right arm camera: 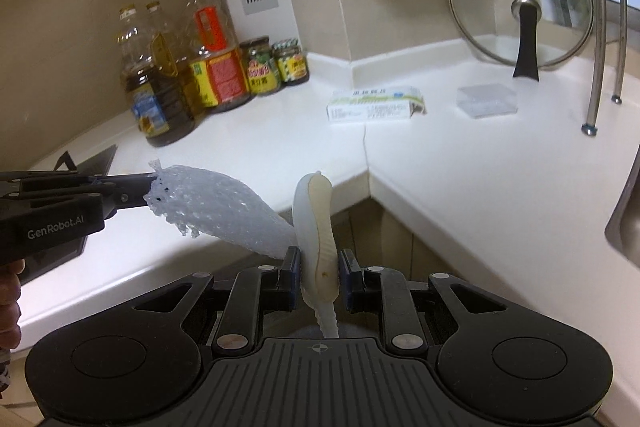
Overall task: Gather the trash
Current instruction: 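Carry the bubble wrap and toothbrush with both tools down over the wastebasket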
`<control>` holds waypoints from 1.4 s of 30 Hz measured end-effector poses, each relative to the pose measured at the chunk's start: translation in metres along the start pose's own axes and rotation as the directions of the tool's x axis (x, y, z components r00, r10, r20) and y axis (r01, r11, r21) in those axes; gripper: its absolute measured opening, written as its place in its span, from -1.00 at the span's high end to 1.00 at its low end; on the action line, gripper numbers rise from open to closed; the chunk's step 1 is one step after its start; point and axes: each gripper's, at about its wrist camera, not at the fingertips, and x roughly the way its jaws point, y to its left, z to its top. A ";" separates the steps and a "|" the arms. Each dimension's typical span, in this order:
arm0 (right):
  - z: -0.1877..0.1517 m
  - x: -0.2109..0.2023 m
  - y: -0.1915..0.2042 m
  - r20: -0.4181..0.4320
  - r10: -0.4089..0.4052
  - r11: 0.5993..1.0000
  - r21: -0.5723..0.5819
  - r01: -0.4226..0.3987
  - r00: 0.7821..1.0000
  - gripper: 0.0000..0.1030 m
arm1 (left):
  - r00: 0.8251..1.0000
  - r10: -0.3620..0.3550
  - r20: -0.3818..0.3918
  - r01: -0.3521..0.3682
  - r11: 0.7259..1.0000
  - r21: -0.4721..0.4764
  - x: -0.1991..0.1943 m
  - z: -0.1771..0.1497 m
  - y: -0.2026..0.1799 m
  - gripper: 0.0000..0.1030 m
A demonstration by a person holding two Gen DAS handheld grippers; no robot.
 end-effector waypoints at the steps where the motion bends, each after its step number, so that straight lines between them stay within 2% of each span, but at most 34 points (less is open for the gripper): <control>1: -0.003 0.000 0.000 -0.006 0.001 1.000 0.002 -0.001 1.000 0.60 | 1.000 -0.001 -0.008 0.001 1.000 -0.004 0.000 -0.003 -0.001 0.97; 13: -0.036 0.002 -0.021 -0.107 0.037 0.999 0.017 -0.035 0.994 0.60 | 0.993 0.020 -0.112 -0.025 0.998 -0.049 0.007 -0.038 -0.025 0.97; 28: -0.058 0.026 -0.049 -0.183 0.063 0.997 0.044 -0.056 0.981 0.60 | 0.972 0.050 -0.228 -0.071 0.994 -0.086 0.037 -0.072 -0.045 0.97; 32: -0.066 0.035 -0.056 -0.206 0.063 0.997 0.065 -0.051 0.976 0.60 | 0.961 0.057 -0.271 -0.084 0.992 -0.090 0.053 -0.090 -0.046 0.97; 42: -0.098 0.068 -0.071 -0.286 0.056 0.992 0.125 -0.021 0.957 0.60 | 0.912 0.057 -0.406 -0.094 0.993 -0.070 0.110 -0.144 -0.047 0.96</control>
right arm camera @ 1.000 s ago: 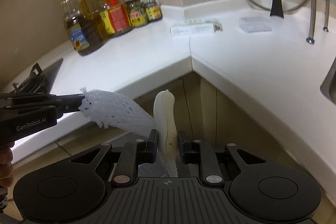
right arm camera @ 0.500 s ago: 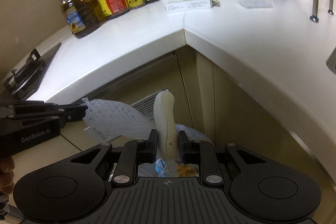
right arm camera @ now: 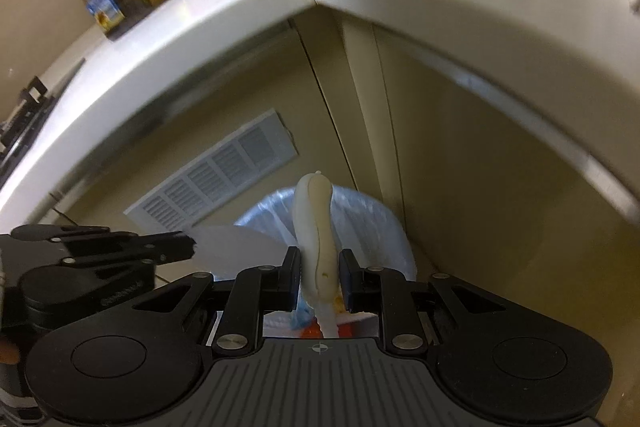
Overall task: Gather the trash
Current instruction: 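Carry the bubble wrap and toothbrush with both tools down over the wastebasket, then open both tools to drop the bubble wrap and toothbrush into the bin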
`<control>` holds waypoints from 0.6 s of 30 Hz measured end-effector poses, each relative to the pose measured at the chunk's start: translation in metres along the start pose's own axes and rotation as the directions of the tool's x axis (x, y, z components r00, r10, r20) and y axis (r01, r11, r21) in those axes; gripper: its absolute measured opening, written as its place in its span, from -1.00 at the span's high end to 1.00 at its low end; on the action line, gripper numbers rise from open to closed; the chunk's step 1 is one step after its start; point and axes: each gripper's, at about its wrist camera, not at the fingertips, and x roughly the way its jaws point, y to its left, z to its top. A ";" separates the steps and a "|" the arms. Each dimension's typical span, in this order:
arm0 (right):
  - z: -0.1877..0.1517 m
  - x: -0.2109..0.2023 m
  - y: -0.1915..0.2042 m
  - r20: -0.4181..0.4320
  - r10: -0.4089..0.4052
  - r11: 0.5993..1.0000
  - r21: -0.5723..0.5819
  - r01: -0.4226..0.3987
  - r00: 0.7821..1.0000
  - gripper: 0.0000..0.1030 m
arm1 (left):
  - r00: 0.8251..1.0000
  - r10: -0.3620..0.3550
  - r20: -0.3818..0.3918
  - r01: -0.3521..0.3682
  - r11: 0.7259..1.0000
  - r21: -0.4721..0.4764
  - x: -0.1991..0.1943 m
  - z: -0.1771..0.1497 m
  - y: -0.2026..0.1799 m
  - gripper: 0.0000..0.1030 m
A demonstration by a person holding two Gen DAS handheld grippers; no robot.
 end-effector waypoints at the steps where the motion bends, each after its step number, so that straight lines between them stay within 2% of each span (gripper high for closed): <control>1: -0.002 0.004 -0.002 -0.007 0.000 1.000 0.009 0.000 1.000 0.60 | 1.000 -0.005 -0.014 0.005 1.000 0.001 0.008 -0.001 0.000 0.96; 7: -0.007 0.019 -0.011 -0.033 -0.001 0.999 0.044 0.002 0.999 0.60 | 0.997 -0.031 -0.067 0.031 1.000 -0.002 0.041 -0.004 -0.003 0.95; 9: -0.007 0.021 -0.011 -0.036 -0.001 0.999 0.048 0.002 0.999 0.60 | 0.996 -0.042 -0.075 0.041 0.999 -0.008 0.048 -0.003 -0.003 0.84; 12: -0.007 0.023 -0.011 -0.038 0.002 0.999 0.053 0.000 0.999 0.60 | 0.996 -0.042 -0.077 0.042 0.999 -0.010 0.053 -0.004 -0.001 0.74; 18: -0.005 0.028 -0.010 -0.043 0.021 0.997 0.071 -0.017 0.999 0.60 | 0.996 -0.036 -0.082 0.033 0.999 -0.031 0.049 -0.008 0.007 0.73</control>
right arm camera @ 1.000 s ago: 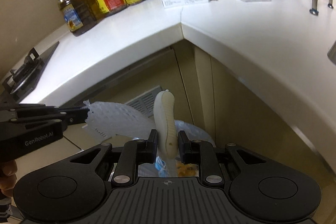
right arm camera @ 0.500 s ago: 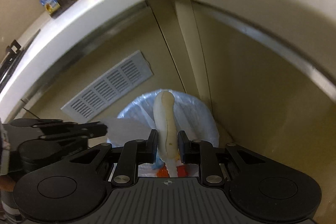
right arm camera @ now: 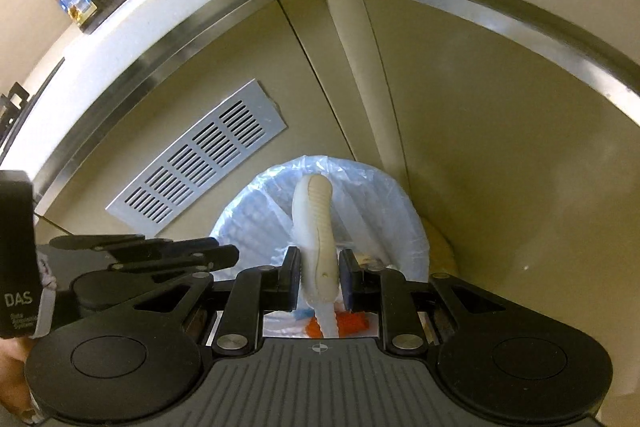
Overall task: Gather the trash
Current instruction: 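Open both tools to drop the bubble wrap and toothbrush into the bin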
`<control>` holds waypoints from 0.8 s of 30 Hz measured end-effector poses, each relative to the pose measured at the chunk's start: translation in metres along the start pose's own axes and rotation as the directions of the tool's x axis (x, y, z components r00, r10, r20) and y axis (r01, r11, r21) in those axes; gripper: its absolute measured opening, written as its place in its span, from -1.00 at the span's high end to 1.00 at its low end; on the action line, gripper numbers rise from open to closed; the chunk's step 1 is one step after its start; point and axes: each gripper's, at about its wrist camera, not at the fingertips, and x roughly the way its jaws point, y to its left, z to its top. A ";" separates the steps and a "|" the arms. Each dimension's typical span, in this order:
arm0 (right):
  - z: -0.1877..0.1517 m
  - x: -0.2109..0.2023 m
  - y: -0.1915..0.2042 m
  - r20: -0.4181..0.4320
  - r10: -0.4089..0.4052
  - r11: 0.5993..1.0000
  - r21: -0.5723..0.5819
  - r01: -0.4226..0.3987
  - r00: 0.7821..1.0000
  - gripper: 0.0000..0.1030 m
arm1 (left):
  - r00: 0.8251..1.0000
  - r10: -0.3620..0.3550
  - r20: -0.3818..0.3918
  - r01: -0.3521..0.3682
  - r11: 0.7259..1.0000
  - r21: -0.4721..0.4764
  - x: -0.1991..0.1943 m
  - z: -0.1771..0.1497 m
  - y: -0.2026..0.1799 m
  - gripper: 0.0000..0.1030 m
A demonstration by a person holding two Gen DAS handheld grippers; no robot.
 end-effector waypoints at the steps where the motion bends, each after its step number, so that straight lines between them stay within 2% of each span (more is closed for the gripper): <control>1: 0.000 0.002 0.001 -0.002 0.004 1.000 0.003 -0.004 1.000 0.60 | 1.000 0.002 0.001 -0.002 1.000 -0.009 -0.002 -0.001 0.002 0.73; 10: -0.002 0.026 0.015 -0.008 0.026 1.000 0.010 -0.026 1.000 0.60 | 1.000 0.015 0.026 -0.013 0.998 -0.065 -0.022 -0.003 0.022 0.72; 15: 0.001 0.044 0.013 -0.024 0.032 0.997 0.065 -0.031 0.999 0.56 | 0.999 0.022 0.027 -0.020 0.996 -0.083 -0.028 -0.005 0.027 0.69; 17: 0.002 0.049 0.013 -0.024 0.023 0.997 0.074 -0.021 0.999 0.30 | 1.000 0.022 0.023 -0.020 0.996 -0.084 -0.028 -0.005 0.028 0.68; 18: 0.002 0.049 0.013 -0.012 0.019 0.997 0.075 -0.018 1.000 0.03 | 1.000 0.023 0.022 -0.021 0.996 -0.084 -0.029 -0.005 0.028 0.68; 19: 0.002 0.048 0.013 0.001 0.012 0.997 0.075 -0.012 1.000 -0.12 | 1.000 0.022 0.020 -0.020 0.996 -0.084 -0.028 -0.006 0.028 0.67; 24: 0.002 0.049 0.012 -0.017 -0.008 0.998 0.061 0.009 1.000 -0.14 | 1.000 0.009 0.018 -0.007 0.997 -0.083 -0.027 -0.005 0.028 0.66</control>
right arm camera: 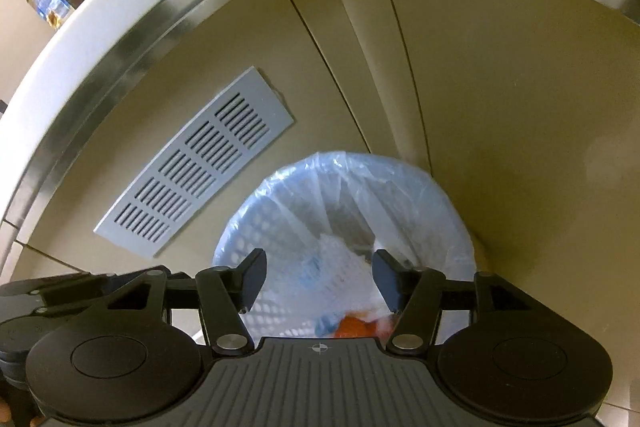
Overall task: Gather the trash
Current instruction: 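Open both tools to drop the bubble wrap and toothbrush into the bin, then raise both open tools from the bin back over the countertop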
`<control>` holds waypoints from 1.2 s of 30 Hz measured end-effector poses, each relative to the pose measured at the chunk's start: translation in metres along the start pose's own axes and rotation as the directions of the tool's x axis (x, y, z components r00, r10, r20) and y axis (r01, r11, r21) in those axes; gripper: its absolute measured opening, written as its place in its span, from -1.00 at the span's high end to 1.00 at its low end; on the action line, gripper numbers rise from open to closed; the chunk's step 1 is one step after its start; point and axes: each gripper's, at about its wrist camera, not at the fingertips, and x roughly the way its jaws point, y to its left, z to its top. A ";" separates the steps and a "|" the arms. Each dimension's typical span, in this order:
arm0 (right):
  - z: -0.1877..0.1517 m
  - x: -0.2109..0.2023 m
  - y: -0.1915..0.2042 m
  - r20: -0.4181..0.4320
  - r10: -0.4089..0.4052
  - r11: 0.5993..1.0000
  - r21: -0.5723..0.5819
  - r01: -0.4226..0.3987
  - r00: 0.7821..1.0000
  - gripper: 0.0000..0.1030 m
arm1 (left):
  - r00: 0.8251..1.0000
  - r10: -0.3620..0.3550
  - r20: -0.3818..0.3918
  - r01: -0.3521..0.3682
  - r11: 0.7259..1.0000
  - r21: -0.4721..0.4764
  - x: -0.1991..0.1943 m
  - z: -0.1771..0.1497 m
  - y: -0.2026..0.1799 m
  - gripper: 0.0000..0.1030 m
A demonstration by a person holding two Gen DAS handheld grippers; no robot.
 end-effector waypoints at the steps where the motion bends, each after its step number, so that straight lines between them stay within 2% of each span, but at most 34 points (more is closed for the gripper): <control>1: -0.001 0.000 0.000 -0.011 -0.010 1.000 -0.006 0.010 1.000 -0.14 | 1.000 -0.003 0.002 0.003 1.000 0.001 0.000 0.000 -0.001 0.65; 16: -0.019 -0.022 0.000 -0.074 -0.079 0.996 -0.052 0.075 0.994 -0.15 | 0.998 -0.060 -0.010 0.061 0.998 0.035 -0.015 -0.002 -0.008 0.54; 25: -0.021 -0.054 0.008 -0.066 -0.087 0.995 -0.064 0.082 0.994 -0.16 | 0.997 -0.078 -0.017 0.078 0.996 0.048 -0.045 -0.005 -0.009 0.50; 36: -0.027 -0.101 0.026 -0.044 -0.112 0.990 -0.091 0.107 0.993 -0.22 | 0.993 -0.110 -0.040 0.113 0.988 0.102 -0.088 -0.007 -0.007 0.34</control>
